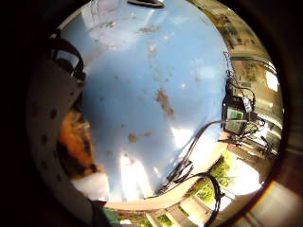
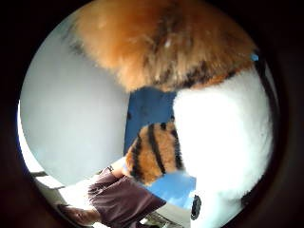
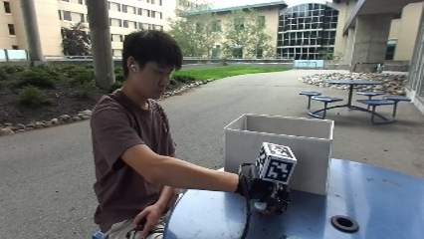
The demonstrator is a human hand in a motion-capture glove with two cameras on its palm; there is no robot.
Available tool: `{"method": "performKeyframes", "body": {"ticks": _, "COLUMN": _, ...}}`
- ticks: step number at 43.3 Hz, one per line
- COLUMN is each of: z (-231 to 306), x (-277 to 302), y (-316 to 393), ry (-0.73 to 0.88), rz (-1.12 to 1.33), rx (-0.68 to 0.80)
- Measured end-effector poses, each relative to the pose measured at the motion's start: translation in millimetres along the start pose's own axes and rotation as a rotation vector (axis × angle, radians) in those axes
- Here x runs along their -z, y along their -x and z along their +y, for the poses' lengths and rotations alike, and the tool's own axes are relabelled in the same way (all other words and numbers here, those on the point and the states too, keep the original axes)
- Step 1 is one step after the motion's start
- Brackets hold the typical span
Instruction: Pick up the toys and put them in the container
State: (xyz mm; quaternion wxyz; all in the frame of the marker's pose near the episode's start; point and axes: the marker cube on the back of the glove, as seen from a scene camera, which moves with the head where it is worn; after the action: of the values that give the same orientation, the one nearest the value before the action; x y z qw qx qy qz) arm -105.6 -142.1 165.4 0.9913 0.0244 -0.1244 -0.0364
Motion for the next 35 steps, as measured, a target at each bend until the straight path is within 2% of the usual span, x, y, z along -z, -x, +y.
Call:
{"method": "performKeyframes", "body": {"ticks": 5, "z": 15.6, "x": 56.5, "y": -9.2, "ry": -0.016, "rz": -0.040, "rx": -0.048}}
{"method": "performKeyframes", "body": {"ticks": 15, "z": 48.0, "x": 181.3, "y": -6.4, "ry": -0.114, "rz": 0.119, "rx": -0.163}}
{"method": "performKeyframes", "body": {"ticks": 18, "z": 50.4, "x": 211.6, "y": 4.7, "ry": -0.142, "rz": 0.165, "rx": -0.243}}
{"method": "performKeyframes", "body": {"ticks": 25, "z": 40.0, "x": 256.6, "y": 61.1, "ry": -0.187, "rz": 0.180, "rx": -0.230}}
{"method": "performKeyframes", "body": {"ticks": 30, "z": 24.7, "x": 269.5, "y": 126.7, "ry": -0.194, "rz": 0.156, "rx": -0.012}}
{"method": "performKeyframes", "body": {"ticks": 35, "z": 6.3, "x": 263.5, "y": 187.4, "ry": -0.183, "rz": 0.169, "rx": 0.111}}
